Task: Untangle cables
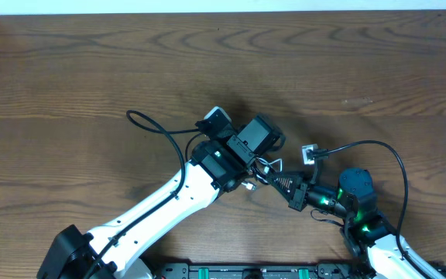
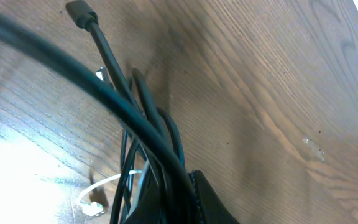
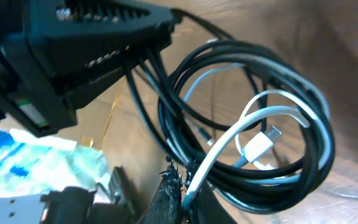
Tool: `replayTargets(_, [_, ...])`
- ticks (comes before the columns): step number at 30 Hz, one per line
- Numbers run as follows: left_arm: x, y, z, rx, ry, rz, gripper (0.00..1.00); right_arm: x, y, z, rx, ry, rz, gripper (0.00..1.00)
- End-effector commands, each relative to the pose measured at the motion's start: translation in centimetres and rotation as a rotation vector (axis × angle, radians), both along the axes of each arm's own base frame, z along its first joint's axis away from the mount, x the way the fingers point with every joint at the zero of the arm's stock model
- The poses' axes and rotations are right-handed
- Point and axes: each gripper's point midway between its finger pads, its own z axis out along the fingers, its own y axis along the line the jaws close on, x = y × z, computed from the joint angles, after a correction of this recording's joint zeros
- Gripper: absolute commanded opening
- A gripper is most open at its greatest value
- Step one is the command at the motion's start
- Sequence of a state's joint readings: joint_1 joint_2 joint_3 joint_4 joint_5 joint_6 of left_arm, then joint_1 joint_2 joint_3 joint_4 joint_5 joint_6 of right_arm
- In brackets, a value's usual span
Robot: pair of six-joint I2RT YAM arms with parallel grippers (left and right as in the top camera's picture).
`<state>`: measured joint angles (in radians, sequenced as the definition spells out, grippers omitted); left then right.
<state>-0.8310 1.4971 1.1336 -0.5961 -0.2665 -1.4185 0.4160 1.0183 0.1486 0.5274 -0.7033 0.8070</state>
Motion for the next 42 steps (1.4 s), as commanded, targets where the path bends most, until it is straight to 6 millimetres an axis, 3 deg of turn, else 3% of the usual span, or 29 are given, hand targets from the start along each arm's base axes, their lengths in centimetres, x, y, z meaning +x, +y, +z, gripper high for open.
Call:
replayTargets(1, [0.2,0.3,0.0,-0.003,0.0,0.022,0.17,-1.6,0.8,0.9,0.054,0.034,0.103,0.01])
replayTargets(3, [0.2,0.3,0.0,-0.002,0.0,0.022,0.39,-2.2,1.1,1.2,0.071,0.045,0.134,0.01])
replayTargets(4, [0.1,0.3,-0.1,-0.001,0.001,0.021,0.62,-2.3,1.2,1.4,0.082,0.042,0.145,0.01])
replayTargets(6, [-0.1,0.5,-0.2,0.011,0.011,0.021,0.79,-2.1,1.2,1.7,0.094,0.051,0.134,0.01])
replayTargets(8, [-0.6,1.1,-0.7,0.052,0.034,0.001,0.86,-1.5,0.9,1.6,0.096,0.067,0.091,0.01])
replayTargets(18, [-3.0,3.6,-2.1,0.227,0.138,-0.109,0.87,2.9,-1.7,0.2,0.086,0.171,-0.248,0.01])
replayTargets(24, [-5.2,1.7,-2.9,0.144,0.247,-0.229,0.87,4.1,-2.7,-0.2,0.094,0.204,-0.355,0.02])
replayTargets(30, [-7.1,-0.1,-3.1,0.092,0.313,-0.417,0.87,5.7,-5.1,-1.8,0.057,0.245,-0.536,0.01])
replayTargets(38, [-7.6,-0.6,-2.9,0.007,0.365,-0.502,0.87,6.5,-6.5,-1.8,0.073,0.256,-0.6,0.01])
replayTargets(39, [-7.1,-0.3,-2.8,-0.011,0.367,-0.485,0.86,6.4,-6.4,-1.8,0.072,0.26,-0.593,0.01])
replayTargets(42, [-5.1,0.5,-2.5,-0.037,0.334,-0.433,0.55,5.7,-5.9,-2.4,0.065,0.294,-0.55,0.01])
